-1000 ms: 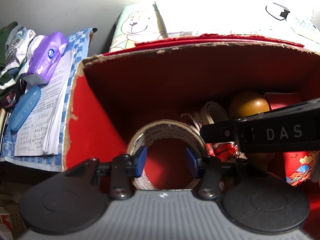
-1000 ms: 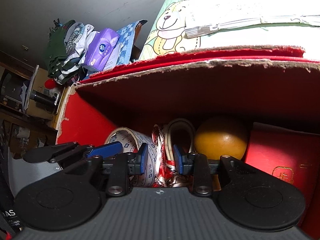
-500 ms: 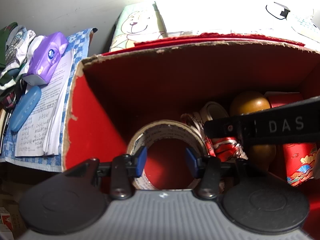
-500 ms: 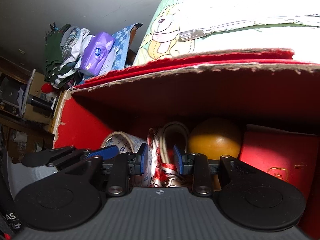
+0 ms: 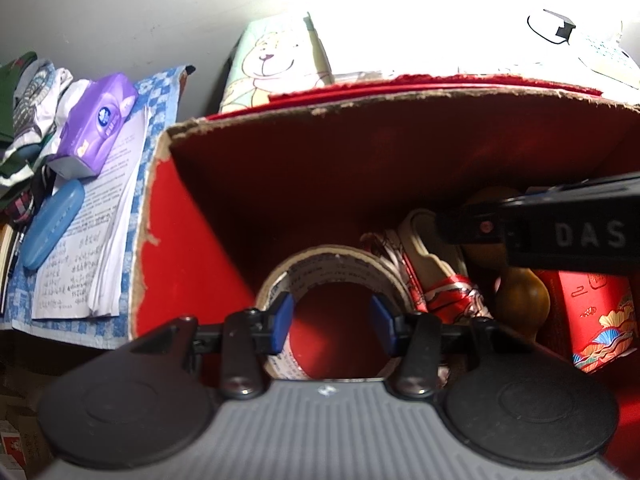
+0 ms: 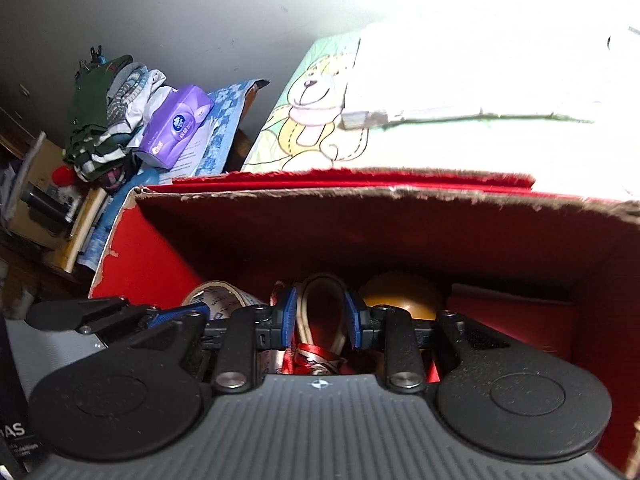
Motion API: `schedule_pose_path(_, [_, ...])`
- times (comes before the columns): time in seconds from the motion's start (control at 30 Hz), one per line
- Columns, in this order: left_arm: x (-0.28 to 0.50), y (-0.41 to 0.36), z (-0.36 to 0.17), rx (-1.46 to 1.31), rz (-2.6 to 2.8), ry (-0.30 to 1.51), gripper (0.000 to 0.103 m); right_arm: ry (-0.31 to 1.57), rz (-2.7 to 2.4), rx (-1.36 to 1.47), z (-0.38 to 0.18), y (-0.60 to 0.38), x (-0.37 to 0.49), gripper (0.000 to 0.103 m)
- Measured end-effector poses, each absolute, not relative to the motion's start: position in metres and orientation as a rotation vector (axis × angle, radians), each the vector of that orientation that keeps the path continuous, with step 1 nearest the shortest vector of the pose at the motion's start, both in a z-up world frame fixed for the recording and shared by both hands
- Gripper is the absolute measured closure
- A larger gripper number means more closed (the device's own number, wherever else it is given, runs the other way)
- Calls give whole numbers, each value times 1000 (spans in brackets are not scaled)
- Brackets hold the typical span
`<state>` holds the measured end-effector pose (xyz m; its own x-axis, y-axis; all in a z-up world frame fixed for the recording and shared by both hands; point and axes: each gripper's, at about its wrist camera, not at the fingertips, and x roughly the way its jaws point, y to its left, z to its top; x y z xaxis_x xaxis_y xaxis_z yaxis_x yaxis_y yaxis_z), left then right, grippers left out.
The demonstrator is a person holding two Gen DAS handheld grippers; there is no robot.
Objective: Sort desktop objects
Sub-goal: 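Open the right tool and lift it up out of the box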
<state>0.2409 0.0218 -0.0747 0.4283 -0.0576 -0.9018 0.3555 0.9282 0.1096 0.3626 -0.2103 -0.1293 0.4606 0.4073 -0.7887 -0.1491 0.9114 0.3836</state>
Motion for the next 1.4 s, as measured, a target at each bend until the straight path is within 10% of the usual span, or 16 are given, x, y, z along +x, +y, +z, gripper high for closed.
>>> schedule_pose_path(0.7, [229, 18, -63, 328, -213, 971, 54, 904, 81, 208, -101, -234, 303, 62])
schedule_pose_path(1.13, [199, 24, -24, 232, -144, 884, 9, 870, 118, 296, -91, -245, 285, 39])
schedule_pose_path(1.4, [176, 23, 0, 190, -148, 833, 4, 857, 102, 268, -82, -241, 271, 40])
